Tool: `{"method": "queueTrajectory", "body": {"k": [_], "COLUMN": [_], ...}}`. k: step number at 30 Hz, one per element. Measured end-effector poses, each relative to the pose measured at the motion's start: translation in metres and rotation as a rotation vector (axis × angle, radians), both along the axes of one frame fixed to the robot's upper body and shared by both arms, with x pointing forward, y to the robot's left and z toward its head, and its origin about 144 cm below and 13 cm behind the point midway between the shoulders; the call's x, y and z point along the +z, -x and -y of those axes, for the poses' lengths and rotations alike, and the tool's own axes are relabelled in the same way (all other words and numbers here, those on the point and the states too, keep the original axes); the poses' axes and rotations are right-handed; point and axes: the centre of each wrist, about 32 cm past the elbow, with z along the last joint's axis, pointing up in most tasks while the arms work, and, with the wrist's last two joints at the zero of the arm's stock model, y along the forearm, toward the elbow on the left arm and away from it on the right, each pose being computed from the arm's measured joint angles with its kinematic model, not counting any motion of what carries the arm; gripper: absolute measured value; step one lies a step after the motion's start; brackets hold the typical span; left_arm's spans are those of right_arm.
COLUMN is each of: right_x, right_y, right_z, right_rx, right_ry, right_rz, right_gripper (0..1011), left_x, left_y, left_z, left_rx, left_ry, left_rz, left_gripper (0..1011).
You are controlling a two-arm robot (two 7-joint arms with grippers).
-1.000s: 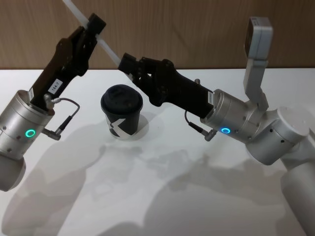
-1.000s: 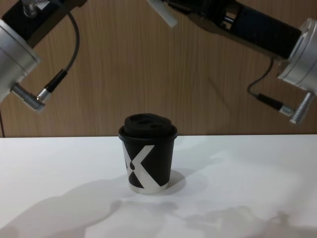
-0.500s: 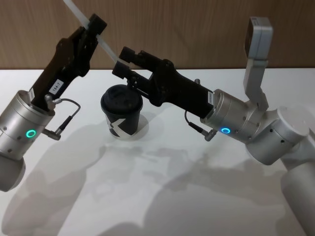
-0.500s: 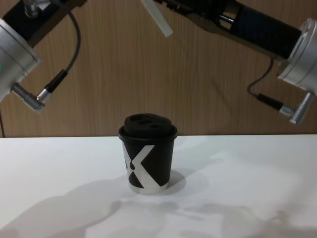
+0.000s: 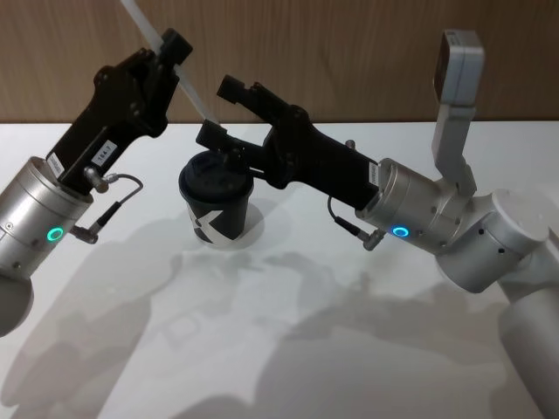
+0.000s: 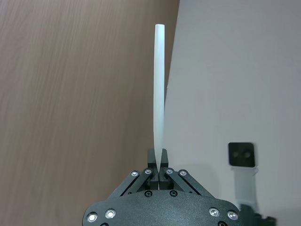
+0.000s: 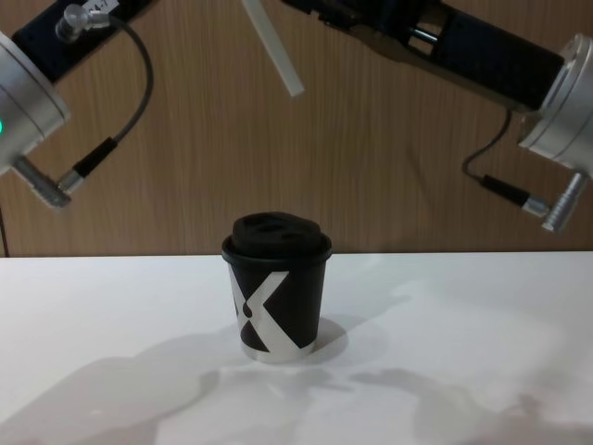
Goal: Pick up the straw with one hand, pass it to the other hand, and insert it into the cup.
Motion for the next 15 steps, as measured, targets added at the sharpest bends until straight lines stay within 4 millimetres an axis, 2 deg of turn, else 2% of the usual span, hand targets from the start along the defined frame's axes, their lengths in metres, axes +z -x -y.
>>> {"method": "queueTrajectory", "body": {"k": [2,15], "right_x": [0.0,0.0], "right_y": [0.0,0.0], "right_z": [0.0,0.0], "right_rx": [0.0,0.0], "right_ry": [0.0,0.0], "right_rz": [0.0,0.0], "right_gripper": [999,1001], "left_x": [0.0011,0.0048], "left_y": [0.0003,-0.0027], "left_z": [-0.0009,-0.0011], "left_rx": [0.025,0.136], "left_ry": [-0.024,-0.161], "left_rz": [0.006,0.027], "left_gripper": [4,5]}}
